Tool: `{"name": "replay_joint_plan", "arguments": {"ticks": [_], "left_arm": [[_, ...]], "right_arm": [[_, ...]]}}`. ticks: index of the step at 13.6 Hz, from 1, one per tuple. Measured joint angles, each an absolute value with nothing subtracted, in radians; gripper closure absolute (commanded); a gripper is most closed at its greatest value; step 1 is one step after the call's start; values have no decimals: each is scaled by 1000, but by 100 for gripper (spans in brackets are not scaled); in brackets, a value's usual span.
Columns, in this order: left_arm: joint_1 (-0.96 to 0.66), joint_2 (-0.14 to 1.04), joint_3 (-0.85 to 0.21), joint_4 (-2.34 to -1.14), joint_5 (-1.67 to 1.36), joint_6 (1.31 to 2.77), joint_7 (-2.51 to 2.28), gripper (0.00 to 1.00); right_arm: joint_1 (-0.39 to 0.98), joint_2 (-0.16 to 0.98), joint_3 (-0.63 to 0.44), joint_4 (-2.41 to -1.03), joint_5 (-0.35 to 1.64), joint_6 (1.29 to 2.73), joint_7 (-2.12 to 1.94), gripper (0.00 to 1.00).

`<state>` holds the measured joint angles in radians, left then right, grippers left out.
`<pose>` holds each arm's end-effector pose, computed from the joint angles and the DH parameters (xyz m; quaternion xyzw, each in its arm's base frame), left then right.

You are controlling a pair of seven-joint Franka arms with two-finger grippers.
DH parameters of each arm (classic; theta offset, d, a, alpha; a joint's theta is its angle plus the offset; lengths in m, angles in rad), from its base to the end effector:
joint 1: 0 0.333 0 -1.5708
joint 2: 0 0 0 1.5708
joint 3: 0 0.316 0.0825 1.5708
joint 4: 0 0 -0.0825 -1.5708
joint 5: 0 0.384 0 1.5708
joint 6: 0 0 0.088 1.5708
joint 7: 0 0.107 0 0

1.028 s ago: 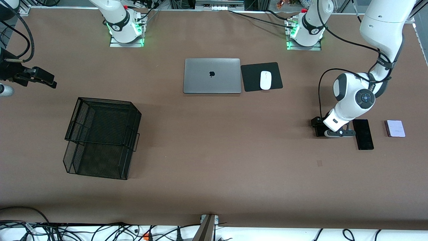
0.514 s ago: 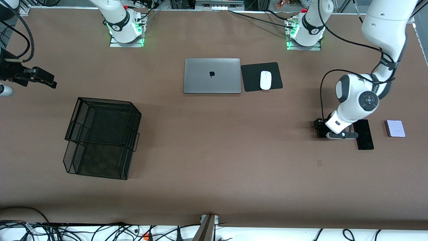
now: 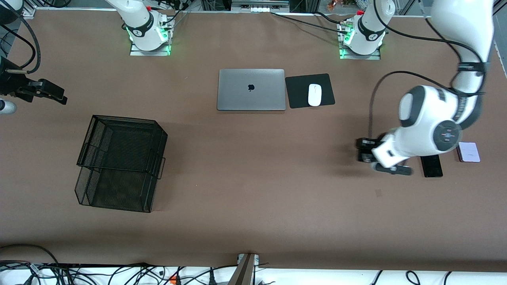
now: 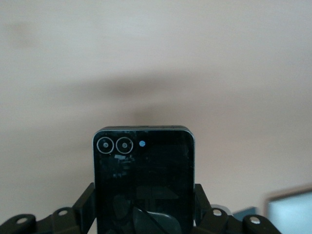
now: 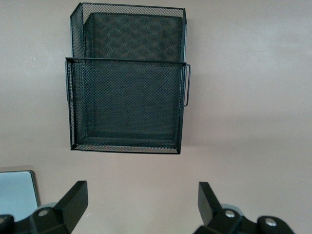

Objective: Place phones with both arms
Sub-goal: 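Carry the flip phone beside the laptop and release it with the left gripper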

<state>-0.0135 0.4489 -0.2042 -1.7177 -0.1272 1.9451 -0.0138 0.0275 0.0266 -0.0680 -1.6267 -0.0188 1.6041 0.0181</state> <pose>0.6240 -0.1353 0.3174 0.9869 -0.0663 -0.1174 0.0881 0.5625 -0.0243 0.5861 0.9992 -0.0288 -0.0247 0.0100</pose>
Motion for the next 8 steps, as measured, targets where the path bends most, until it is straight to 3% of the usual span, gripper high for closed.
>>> {"name": "replay_joint_plan", "arguments": {"ticks": [4,8], "left_arm": [[-234,609,-227,-1572,-180,2007,-50,82],[-455,764,-223,-1512,-180,2280,-297,81]], "right_arm": [[27,28,-68,-1627,-19,1604,18,0],[27,30,-68,-1627,-19,1604,18,0]]}}
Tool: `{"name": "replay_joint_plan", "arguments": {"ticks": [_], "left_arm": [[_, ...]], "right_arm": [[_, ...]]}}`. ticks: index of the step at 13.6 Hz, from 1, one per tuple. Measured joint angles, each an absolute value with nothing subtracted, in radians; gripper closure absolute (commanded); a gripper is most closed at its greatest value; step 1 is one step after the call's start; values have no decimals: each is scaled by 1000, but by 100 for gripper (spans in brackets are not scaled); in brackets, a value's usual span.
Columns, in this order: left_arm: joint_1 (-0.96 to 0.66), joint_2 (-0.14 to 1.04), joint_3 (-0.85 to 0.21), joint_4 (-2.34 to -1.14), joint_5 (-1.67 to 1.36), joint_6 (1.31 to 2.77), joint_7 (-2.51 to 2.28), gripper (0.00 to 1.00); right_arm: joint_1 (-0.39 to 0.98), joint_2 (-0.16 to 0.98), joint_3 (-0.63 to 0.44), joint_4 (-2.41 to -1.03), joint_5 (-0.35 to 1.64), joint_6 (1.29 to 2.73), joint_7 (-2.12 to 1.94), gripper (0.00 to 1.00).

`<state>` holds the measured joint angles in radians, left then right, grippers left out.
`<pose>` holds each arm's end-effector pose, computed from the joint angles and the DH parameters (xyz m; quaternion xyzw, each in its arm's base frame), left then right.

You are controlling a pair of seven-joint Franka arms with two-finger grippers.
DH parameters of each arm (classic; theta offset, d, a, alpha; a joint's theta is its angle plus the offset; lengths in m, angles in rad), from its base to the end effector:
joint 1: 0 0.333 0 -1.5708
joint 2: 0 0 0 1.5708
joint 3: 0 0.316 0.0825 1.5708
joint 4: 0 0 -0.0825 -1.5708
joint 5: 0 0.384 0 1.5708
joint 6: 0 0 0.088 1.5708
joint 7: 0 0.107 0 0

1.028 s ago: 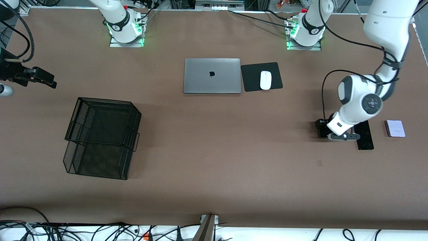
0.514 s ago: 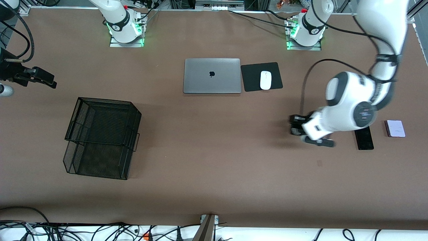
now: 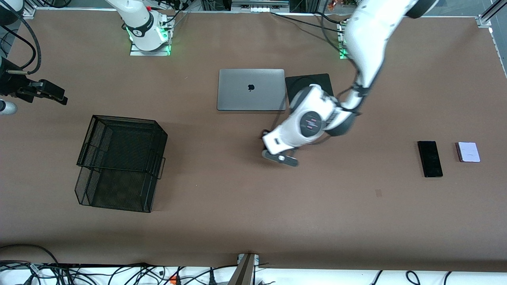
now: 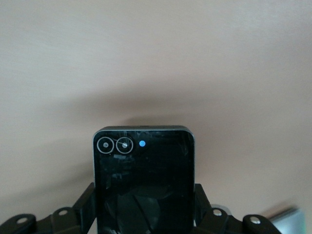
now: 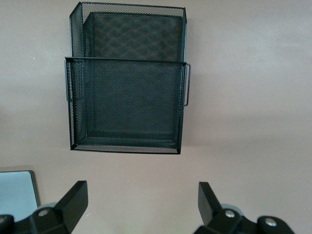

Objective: Place phones with both arms
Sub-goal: 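Carry the flip phone beside the laptop and release it with the left gripper, then reach the right gripper to the flip phone while the left gripper reaches the tall phone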

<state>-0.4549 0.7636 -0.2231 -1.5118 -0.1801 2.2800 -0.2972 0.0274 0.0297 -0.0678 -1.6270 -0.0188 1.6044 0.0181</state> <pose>0.5701 -0.4309 0.2230 0.9844 -0.0997 -0.0604 0.1319 0.5633 -0.0242 0.5843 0.9992 -0.0287 -0.0262 0.0101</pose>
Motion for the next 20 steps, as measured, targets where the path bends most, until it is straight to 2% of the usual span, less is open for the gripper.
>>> {"name": "replay_joint_plan", "arguments": {"ticks": [1,2,3,7,9,11,14,17,20], "left_arm": [[-493,796,-222,-1511,-180,2340,-356,75],[-522,823,-221,-1510,-180,2388,-408,55],[-540,842,-220,-1508,-180,2413,-449,1],[-524,838,-201,-1480,-180,2368,-482,0],[-519,779,-136,-1450,-172,2200,-487,0],[-508,680,-38,-1434,-96,1959,-487,0],[-448,588,111,-1437,69,1709,-469,0],[-279,592,165,-1450,105,1674,-256,0],[-86,612,166,-1477,105,1758,-8,0]], "right_arm": [[27,30,-68,-1627,-19,1604,18,0],[27,30,-68,-1627,-19,1604,18,0],[27,30,-68,-1627,-19,1604,18,0],[27,31,-67,-1627,-19,1605,18,0],[28,33,-63,-1627,-19,1605,18,0],[37,37,-53,-1628,-18,1605,17,0],[147,67,-47,-1630,-16,1642,103,0],[335,138,-38,-1635,-11,1732,342,0],[559,246,-32,-1625,-11,1868,608,0]]}}
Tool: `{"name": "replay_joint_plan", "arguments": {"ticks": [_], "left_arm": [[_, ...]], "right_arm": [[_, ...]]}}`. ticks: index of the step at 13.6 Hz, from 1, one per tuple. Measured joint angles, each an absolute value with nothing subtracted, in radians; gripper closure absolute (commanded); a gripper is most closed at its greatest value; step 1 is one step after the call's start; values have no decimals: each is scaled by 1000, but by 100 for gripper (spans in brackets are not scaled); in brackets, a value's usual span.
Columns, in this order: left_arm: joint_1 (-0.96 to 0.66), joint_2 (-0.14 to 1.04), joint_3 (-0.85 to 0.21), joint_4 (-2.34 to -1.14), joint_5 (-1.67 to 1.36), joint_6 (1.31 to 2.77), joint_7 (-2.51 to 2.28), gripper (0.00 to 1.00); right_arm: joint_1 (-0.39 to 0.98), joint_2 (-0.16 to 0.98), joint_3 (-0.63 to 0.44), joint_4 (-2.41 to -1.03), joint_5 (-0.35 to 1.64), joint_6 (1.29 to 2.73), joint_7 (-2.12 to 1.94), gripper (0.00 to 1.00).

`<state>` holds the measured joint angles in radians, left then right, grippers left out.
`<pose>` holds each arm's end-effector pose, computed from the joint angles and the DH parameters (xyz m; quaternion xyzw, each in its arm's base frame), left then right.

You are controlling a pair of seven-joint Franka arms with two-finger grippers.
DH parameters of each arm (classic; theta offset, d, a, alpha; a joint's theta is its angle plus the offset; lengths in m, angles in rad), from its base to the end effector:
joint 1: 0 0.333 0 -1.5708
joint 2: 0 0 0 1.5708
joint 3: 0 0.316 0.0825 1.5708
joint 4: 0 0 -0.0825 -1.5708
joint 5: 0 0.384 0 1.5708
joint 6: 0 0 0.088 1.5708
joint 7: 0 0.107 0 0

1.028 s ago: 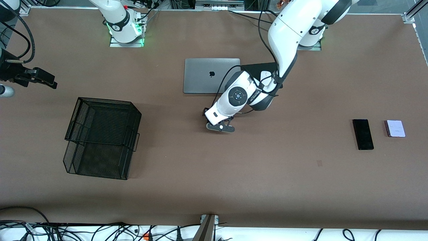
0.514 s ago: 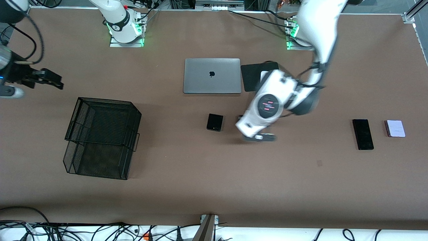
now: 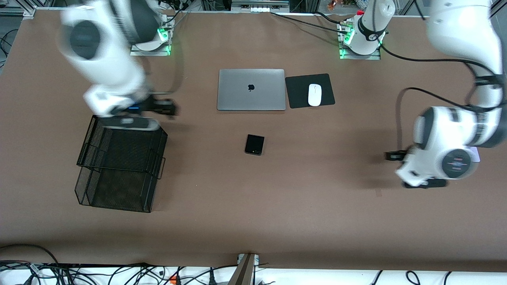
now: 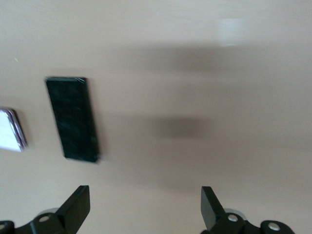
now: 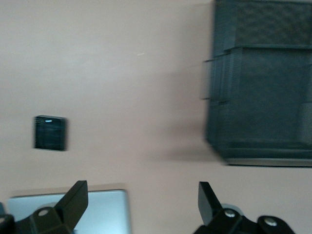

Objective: Place phones with both arms
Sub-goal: 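Reach the right gripper to the flip phone while the left gripper reaches the tall phone, then grasp the flip phone with the right gripper while the left gripper grasps the tall phone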

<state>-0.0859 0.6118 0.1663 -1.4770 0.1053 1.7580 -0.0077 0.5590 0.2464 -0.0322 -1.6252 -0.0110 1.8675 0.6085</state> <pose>0.6710 0.0464 0.3019 -0.9819 -0.0183 0.1639 0.0928 0.5492 0.3205 0.4771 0.9992 -0.0387 0.0033 0.0088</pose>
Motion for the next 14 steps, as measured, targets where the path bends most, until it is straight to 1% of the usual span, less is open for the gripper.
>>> {"name": "replay_joint_plan", "arguments": {"ticks": [2,3,5,7,8,11,14], "left_arm": [[-2,628,165,-1521,105,1868,113,0],[30,634,164,-1550,105,1927,157,0],[85,643,163,-1630,105,2093,221,0],[126,649,160,-1712,105,2255,256,0],[139,650,158,-1742,105,2300,262,0],[170,651,148,-1771,105,2321,264,0],[230,659,90,-1780,105,2321,265,0]], "right_arm": [[691,355,-31,-1546,-11,1919,768,0],[745,419,-30,-1481,-12,1927,838,0],[834,556,-31,-1331,-12,1931,955,0],[877,664,-34,-1242,-12,1943,1002,0],[879,701,-38,-1232,-12,1964,1003,0],[864,787,-55,-1248,-13,2100,994,0],[848,870,-60,-1264,-13,2213,976,0]]}}
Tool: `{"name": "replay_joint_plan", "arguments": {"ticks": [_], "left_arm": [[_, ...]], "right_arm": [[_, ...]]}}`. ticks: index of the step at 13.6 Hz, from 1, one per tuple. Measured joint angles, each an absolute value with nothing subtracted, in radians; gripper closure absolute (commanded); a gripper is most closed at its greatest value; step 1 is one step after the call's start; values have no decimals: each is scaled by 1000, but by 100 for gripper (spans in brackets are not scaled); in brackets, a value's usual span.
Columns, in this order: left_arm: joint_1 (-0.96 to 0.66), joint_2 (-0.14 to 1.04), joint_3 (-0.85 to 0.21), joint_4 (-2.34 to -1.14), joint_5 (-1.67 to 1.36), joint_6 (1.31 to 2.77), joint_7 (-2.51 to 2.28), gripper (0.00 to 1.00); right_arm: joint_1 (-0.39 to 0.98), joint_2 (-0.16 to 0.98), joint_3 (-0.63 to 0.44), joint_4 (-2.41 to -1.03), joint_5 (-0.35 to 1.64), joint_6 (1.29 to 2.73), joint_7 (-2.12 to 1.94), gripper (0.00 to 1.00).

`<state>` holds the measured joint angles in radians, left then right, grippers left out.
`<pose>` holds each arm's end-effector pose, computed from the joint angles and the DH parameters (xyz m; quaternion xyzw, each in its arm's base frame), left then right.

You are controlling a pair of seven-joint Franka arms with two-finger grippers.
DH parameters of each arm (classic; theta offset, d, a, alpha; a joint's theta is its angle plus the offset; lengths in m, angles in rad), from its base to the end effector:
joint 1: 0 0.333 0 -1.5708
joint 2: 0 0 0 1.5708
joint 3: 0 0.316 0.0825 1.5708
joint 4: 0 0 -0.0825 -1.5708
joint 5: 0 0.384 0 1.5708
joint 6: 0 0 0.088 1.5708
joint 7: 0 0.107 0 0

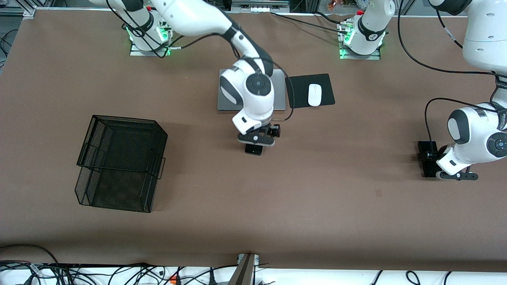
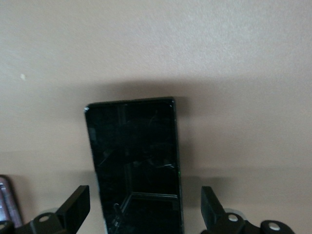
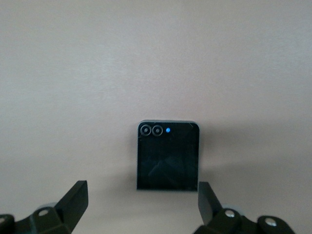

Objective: Place phones with both arms
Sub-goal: 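Grasp the flip phone with the right gripper while the left gripper grasps the tall phone, then carry the flip phone to the basket while the left gripper carries the tall phone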

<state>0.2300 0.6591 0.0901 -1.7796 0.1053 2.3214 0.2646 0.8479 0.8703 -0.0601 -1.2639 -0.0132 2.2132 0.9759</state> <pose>0.6130 0.2015 0.1777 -0.9961 0.0182 0.0741 0.0449 0.5277 0.5465 0.2394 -0.9957 0.0785 -0.0471 0.0132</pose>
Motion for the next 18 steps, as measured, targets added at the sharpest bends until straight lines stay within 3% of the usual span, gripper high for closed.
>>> {"name": "replay_joint_plan", "arguments": {"ticks": [6,7,8,9,10,15,18], "left_arm": [[286,686,52,-1780,104,2352,265,0],[286,686,51,-1780,99,2352,265,13],[286,687,51,-1780,94,2352,265,50],[287,686,50,-1779,91,2352,265,70],[286,682,48,-1779,88,2347,265,83],[288,679,41,-1767,87,2330,265,81],[285,668,3,-1681,87,2175,264,81]], "right_arm": [[831,924,-76,-1288,-13,2258,976,0],[828,925,-76,-1299,-13,2272,975,0],[827,928,-76,-1310,-13,2292,975,0],[828,929,-76,-1317,-13,2310,975,0],[829,929,-76,-1320,-13,2319,975,0],[837,930,-74,-1321,-13,2353,975,0],[844,946,-74,-1328,-13,2366,975,0]]}}
